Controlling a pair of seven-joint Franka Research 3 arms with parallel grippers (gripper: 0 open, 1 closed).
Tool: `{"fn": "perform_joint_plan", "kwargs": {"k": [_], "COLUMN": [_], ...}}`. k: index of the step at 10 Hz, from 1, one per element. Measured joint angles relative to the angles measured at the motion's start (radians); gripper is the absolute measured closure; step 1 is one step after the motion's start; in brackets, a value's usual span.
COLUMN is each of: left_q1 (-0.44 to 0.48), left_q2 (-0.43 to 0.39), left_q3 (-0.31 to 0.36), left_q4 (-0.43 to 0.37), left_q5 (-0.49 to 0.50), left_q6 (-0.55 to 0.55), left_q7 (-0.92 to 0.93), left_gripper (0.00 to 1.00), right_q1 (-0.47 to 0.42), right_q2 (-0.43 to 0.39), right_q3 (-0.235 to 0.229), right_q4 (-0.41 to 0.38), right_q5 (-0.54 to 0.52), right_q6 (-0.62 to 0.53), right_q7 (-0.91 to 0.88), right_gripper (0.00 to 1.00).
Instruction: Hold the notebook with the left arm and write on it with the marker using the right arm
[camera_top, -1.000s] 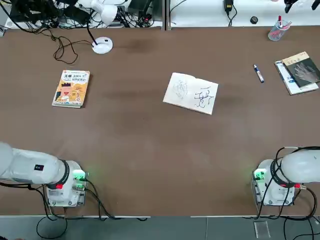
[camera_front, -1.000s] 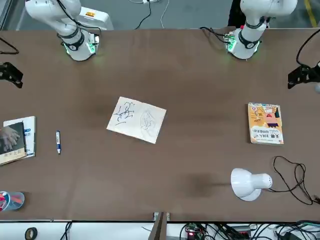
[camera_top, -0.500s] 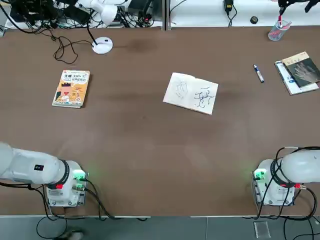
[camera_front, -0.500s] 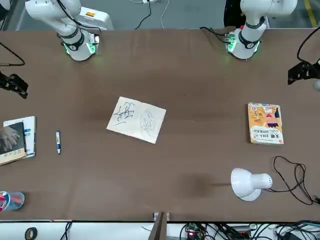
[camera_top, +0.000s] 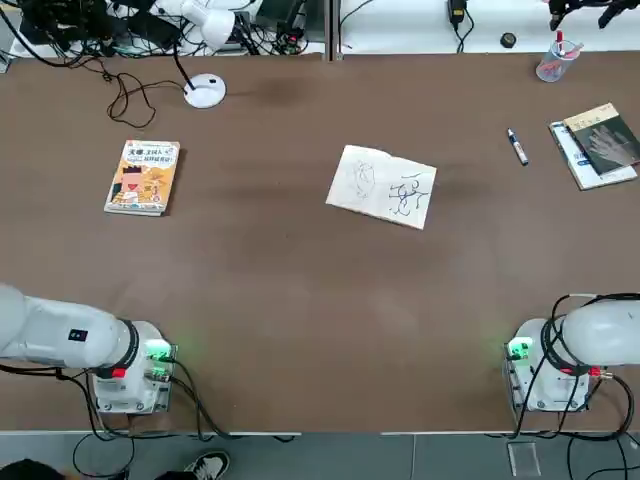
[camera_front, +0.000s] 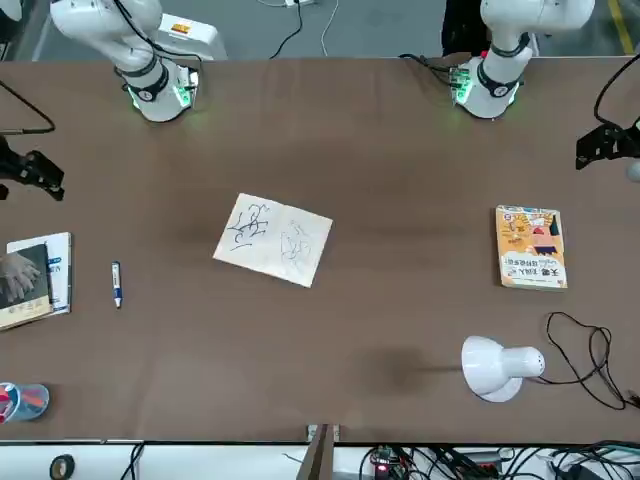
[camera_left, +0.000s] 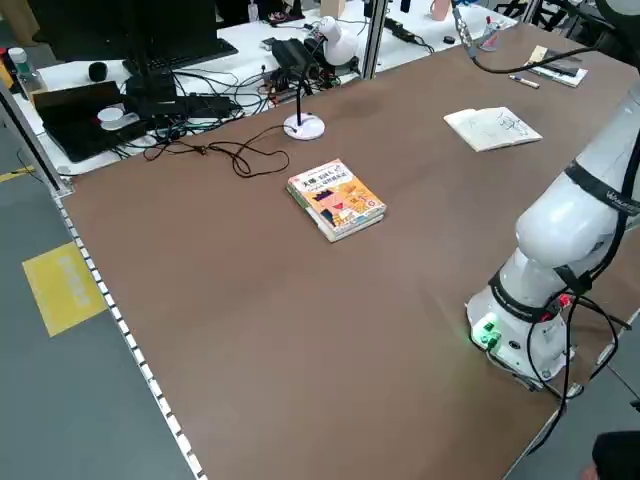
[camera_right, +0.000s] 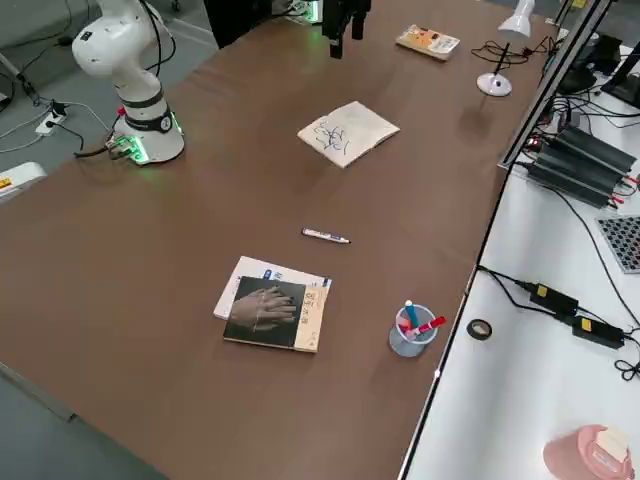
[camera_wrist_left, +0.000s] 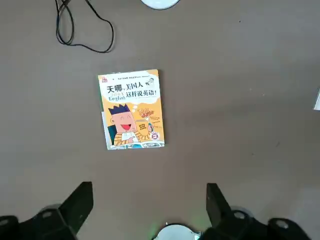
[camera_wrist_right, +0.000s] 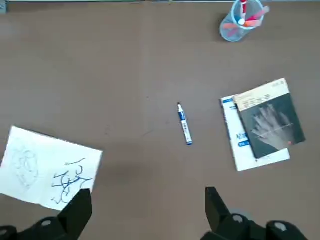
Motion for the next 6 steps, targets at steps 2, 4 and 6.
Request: {"fn": "perform_joint_plan", "kwargs": {"k": [2,4,6], "left_q1": [0.0,0.0,0.0], "left_q2": [0.0,0.0,0.0], "left_q3": [0.0,0.0,0.0], "left_q4": [0.0,0.0,0.0], "left_q5": [0.0,0.0,0.0], "left_q6": [0.0,0.0,0.0], "left_q7": [0.0,0.0,0.0], "left_gripper": [0.0,0.0,0.0], "right_q1": [0.0,0.0,0.001], "right_q2": [-0.001,-0.001,-0.001], "right_q3": [0.0,0.001,0.003], "right_q4": [0.0,0.0,0.0], "right_q5": [0.004,0.006,0.006], "right_q6": [0.002,0.003,0.003], "right_q7": [0.0,0.0,0.0], "right_gripper": [0.0,0.0,0.0]}}
